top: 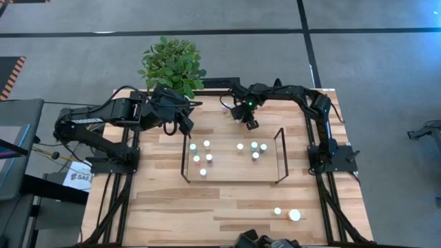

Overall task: Pick and place medicine bottles onto shelf by color
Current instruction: Put the yellow pill bottle on the shelf

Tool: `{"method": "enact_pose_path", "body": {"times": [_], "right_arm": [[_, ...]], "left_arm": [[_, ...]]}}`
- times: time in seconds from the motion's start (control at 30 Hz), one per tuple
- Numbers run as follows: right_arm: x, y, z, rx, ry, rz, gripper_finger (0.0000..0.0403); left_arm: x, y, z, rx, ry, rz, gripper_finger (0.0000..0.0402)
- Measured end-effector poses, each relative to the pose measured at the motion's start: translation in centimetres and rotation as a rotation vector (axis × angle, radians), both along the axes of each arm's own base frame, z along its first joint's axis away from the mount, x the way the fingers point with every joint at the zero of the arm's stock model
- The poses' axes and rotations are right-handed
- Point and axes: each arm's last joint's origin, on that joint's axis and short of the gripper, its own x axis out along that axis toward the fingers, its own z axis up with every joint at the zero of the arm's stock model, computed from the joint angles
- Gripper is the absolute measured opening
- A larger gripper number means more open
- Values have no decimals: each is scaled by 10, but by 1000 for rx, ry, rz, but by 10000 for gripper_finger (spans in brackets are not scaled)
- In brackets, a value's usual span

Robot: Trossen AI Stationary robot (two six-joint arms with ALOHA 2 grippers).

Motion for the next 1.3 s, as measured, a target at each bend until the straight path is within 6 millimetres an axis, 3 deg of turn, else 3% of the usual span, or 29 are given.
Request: {"method": "enact_pose_path", "body": {"times": [0.33,0.53,0.7,0.87,1.03,1.3], "right_arm": [[-2,0,26,-54,-65,-66,129],[-12,2,20,16,31,-101,128],[-13,3,26,13,22,-128,120],[-16,9,55,-11,-39,-188,120],[-20,27,104,-98,-164,-238,119],[-32,93,187,-300,-399,-281,119]], "left_arm": [[0,0,0,0,-2,0,162],[0,0,0,0,-3,0,162],[0,0,0,0,-3,0,162],[0,0,1,-1,-9,1,162],[2,0,2,-15,-41,12,162],[14,-4,15,-61,-200,-128,162]]}}
